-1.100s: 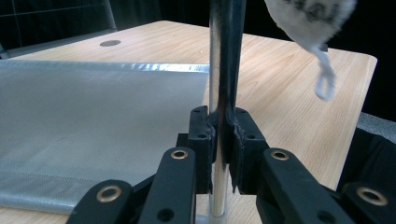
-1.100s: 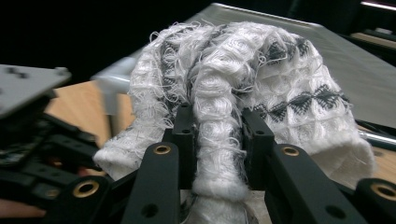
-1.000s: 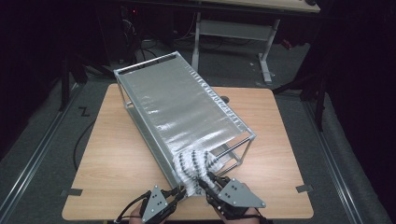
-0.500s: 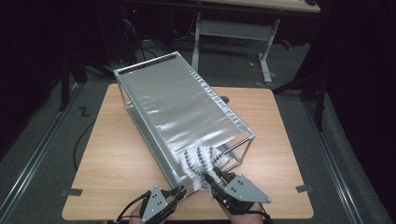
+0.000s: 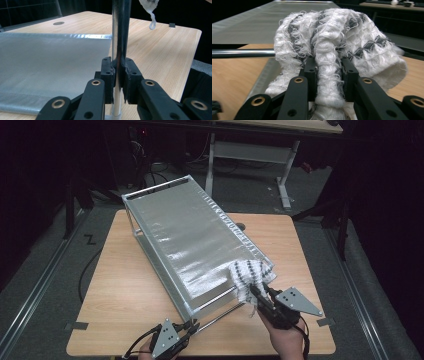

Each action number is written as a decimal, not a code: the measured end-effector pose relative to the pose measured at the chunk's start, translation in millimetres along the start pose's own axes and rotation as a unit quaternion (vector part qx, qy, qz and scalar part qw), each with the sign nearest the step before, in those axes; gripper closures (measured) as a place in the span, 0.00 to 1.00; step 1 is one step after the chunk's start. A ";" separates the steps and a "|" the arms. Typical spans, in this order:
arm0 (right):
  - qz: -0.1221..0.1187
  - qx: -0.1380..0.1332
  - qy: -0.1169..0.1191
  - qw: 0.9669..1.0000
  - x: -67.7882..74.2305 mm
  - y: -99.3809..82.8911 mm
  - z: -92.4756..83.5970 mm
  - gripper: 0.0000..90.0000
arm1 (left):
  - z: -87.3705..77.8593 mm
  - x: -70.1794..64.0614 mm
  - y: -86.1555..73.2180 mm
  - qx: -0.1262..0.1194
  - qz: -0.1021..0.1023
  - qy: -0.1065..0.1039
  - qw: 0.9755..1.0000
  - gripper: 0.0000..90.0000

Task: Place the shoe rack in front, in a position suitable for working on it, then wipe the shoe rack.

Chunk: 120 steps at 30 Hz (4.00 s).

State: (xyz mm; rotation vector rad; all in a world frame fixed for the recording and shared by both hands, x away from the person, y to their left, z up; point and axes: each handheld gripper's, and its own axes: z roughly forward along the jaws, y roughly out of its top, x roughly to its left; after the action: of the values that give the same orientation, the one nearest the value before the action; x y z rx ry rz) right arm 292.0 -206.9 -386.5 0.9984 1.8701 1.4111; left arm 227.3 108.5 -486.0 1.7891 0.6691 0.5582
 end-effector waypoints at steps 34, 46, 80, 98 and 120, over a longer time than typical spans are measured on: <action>0.021 0.013 -0.078 0.997 -26.6 -20.0 -43.8 0.81 | 17.3 2.2 5.7 0.000 0.000 -0.021 1.000 0.90; 0.025 0.078 -0.048 0.995 -25.7 -44.5 -17.6 0.81 | 20.1 2.6 6.9 0.001 0.002 -0.024 1.000 0.90; -0.021 0.026 0.048 0.998 25.0 -9.7 9.2 0.81 | 2.5 3.1 1.2 0.003 0.008 -0.019 1.000 0.90; -0.074 0.023 0.164 0.983 101.7 -7.5 3.4 0.81 | 3.2 2.3 1.8 0.005 0.005 -0.015 1.000 0.89; -0.049 0.016 0.114 0.992 68.3 -7.5 6.0 0.81 | 0.2 4.1 1.7 0.009 0.003 -0.016 1.000 0.89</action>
State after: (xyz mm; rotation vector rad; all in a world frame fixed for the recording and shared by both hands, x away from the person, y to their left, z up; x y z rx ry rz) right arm 257.8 -147.8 -396.3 0.7748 2.0824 1.4926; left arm 230.7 110.8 -484.2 1.8127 0.6491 0.5280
